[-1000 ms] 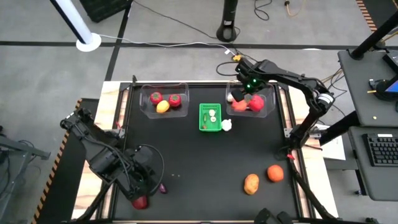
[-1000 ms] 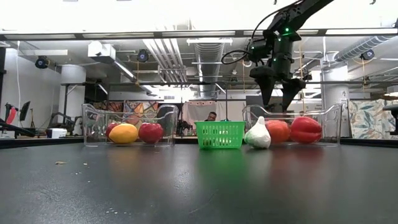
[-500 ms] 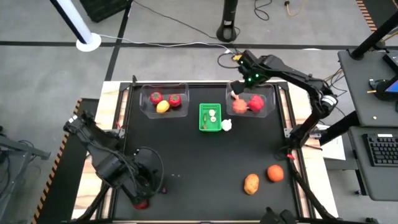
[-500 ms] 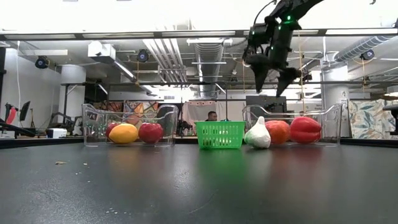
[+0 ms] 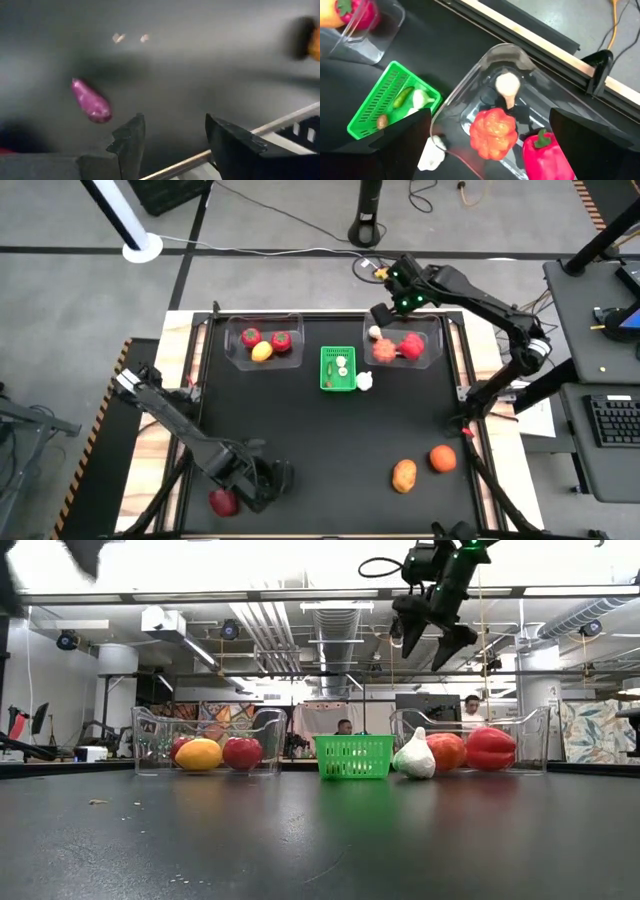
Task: Sort produce into baskets
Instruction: Put the eggplant into the green basket
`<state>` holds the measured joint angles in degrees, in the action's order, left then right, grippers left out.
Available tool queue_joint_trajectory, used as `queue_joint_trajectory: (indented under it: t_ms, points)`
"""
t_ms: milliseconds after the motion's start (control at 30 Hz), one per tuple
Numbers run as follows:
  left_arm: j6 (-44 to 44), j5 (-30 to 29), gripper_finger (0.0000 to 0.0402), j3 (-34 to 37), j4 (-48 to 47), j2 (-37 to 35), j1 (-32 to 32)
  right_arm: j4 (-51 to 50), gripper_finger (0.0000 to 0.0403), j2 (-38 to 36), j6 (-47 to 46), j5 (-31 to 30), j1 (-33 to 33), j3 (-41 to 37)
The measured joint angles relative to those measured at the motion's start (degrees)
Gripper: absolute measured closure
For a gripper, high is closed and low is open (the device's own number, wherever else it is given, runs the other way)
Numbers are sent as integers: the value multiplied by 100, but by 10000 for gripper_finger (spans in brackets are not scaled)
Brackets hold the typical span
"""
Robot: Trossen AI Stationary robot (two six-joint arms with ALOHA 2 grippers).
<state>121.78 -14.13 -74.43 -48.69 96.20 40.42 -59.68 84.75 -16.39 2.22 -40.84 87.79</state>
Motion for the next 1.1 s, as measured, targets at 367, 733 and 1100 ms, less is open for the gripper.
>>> queue_joint_trajectory:
  t_ms: [367, 733, 1100]
  points:
    - [568, 871, 212, 858, 270, 336, -70, 28, 7, 35, 299, 15, 225, -2]
    - [518, 1396, 242, 844, 628, 1038, -67, 41, 7, 37, 352, 8, 234, -2]
    - [9, 1369, 306, 796, 657, 1021, -72, 40, 7, 39, 351, 16, 234, -2]
